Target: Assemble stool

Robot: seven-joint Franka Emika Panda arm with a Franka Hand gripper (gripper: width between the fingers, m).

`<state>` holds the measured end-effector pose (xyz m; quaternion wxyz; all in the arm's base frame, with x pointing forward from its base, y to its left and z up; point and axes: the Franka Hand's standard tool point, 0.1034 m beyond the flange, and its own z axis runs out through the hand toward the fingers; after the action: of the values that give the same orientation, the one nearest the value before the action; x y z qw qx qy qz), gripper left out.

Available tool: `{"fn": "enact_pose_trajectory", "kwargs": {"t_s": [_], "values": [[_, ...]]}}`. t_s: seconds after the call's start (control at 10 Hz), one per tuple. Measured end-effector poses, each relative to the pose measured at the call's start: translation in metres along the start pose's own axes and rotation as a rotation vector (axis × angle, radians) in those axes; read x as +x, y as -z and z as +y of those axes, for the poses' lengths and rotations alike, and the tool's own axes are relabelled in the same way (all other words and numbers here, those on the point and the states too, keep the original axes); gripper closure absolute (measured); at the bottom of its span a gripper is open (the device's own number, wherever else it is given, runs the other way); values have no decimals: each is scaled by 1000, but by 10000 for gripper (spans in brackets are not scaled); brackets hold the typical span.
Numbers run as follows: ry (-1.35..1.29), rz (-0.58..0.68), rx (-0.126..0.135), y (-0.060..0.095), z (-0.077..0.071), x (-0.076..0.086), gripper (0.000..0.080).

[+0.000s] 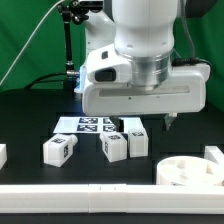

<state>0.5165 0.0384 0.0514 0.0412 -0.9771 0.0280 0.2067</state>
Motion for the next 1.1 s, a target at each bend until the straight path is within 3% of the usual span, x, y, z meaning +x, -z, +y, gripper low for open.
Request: {"fn": "enact_pose_trajectory", "kwargs": {"t_s": [0.1, 0.2, 0.4, 0.6, 1.1], "values": [[0, -112, 2, -2, 0, -6, 151], [0, -148, 3, -3, -1, -1, 151], [7, -280, -1, -13, -6, -6, 151], [16, -430, 1, -11, -10, -7, 151], [26, -432, 1, -14, -14, 4, 151]]}}
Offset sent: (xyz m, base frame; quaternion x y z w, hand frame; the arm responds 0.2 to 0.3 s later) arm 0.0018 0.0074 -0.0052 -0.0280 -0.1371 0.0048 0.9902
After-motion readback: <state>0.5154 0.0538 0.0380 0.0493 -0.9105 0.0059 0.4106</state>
